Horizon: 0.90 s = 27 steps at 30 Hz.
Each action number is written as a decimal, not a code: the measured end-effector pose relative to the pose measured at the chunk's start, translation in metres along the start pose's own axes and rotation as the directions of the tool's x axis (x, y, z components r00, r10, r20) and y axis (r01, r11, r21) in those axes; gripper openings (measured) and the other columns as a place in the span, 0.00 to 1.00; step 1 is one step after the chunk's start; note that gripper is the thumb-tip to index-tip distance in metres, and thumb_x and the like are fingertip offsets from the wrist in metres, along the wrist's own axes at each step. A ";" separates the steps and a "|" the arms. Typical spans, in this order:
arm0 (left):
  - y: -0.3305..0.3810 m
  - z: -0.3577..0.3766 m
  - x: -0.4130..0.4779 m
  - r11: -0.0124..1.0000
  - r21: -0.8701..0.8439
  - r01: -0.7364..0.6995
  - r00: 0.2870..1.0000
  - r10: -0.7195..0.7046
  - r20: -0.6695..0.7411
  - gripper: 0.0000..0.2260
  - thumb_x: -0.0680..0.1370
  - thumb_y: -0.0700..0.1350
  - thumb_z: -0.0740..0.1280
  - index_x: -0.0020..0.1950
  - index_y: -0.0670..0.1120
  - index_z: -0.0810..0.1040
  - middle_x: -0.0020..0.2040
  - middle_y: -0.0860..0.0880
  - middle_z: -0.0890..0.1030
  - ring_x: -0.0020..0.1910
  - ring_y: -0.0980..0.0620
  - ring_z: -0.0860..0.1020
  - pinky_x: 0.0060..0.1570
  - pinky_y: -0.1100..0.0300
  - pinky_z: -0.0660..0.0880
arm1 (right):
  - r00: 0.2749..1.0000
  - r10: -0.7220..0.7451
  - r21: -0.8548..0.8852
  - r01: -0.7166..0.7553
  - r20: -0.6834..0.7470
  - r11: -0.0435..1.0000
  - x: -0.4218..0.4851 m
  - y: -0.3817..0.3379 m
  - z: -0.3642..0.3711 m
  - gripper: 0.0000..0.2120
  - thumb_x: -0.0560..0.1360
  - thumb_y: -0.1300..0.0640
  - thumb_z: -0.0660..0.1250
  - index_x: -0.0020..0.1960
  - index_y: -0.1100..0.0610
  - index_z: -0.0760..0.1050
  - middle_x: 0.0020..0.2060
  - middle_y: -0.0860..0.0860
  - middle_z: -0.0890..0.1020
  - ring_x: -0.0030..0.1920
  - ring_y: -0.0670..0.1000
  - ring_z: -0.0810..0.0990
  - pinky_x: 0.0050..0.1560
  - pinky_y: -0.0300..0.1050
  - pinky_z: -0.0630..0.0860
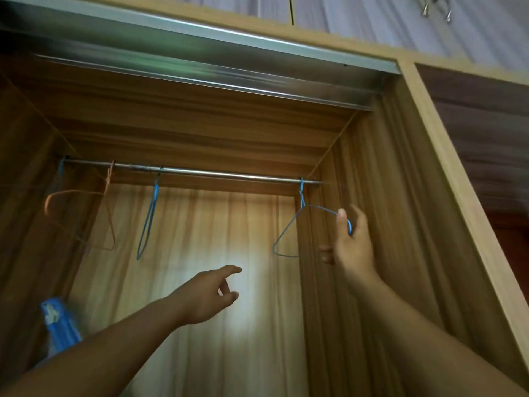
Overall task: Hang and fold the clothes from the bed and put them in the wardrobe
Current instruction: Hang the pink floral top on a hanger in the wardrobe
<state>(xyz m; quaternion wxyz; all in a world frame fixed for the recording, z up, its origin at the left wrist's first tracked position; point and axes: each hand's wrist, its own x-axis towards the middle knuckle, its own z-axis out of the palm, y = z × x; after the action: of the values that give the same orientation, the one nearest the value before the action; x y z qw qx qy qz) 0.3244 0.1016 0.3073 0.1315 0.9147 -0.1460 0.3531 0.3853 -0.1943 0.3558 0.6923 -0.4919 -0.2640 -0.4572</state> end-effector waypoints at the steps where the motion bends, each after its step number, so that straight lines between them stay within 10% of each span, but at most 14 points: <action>1: 0.001 0.000 0.000 1.000 0.001 -0.016 1.000 0.016 -0.014 0.27 0.81 0.58 0.64 0.77 0.67 0.56 0.51 0.61 0.78 0.47 0.60 0.79 0.47 0.66 0.72 | 0.999 -0.049 -0.049 0.049 -0.008 0.998 0.005 -0.004 0.002 0.19 0.81 0.37 0.59 0.69 0.41 0.68 0.40 0.48 0.81 0.30 0.54 0.84 0.31 0.54 0.82; 6: 0.001 -0.003 -0.005 0.998 -0.026 -0.054 0.997 0.052 -0.060 0.32 0.81 0.59 0.63 0.74 0.76 0.45 0.54 0.60 0.76 0.41 0.56 0.80 0.49 0.61 0.77 | 0.982 -0.185 -0.132 0.179 -0.032 0.975 0.021 -0.022 0.008 0.16 0.84 0.41 0.54 0.56 0.47 0.77 0.27 0.52 0.77 0.25 0.53 0.81 0.34 0.54 0.83; 16: -0.017 -0.009 -0.012 0.997 -0.066 0.039 0.964 -0.055 -0.262 0.28 0.81 0.59 0.63 0.79 0.62 0.58 0.62 0.58 0.72 0.54 0.61 0.76 0.53 0.64 0.72 | 0.903 -0.410 -0.173 0.387 -0.130 0.906 0.009 -0.050 0.018 0.24 0.84 0.42 0.55 0.34 0.55 0.64 0.25 0.46 0.68 0.29 0.47 0.66 0.36 0.53 0.66; 22: -0.018 -0.005 -0.025 0.909 -0.292 0.297 0.939 -0.333 -0.085 0.31 0.78 0.67 0.62 0.77 0.53 0.66 0.74 0.51 0.68 0.73 0.51 0.69 0.71 0.53 0.65 | 0.964 -0.258 0.063 0.254 0.065 0.965 -0.028 -0.033 0.031 0.21 0.83 0.46 0.62 0.36 0.55 0.76 0.20 0.43 0.66 0.24 0.41 0.64 0.26 0.37 0.63; 27: -0.025 0.014 -0.067 0.666 -0.709 0.232 0.953 -0.303 0.028 0.13 0.79 0.57 0.70 0.59 0.52 0.80 0.52 0.50 0.86 0.44 0.53 0.84 0.45 0.58 0.79 | 0.967 0.125 0.092 -0.148 0.222 0.985 -0.075 0.020 0.049 0.23 0.81 0.38 0.59 0.36 0.53 0.74 0.20 0.46 0.67 0.21 0.45 0.63 0.23 0.34 0.59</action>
<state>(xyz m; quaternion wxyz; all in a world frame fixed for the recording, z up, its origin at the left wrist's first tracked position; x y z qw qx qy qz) 0.2946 0.1312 0.2477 0.5272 0.7888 -0.1275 0.2891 0.3742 -0.1189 0.3042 0.7151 -0.5173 -0.3274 -0.3374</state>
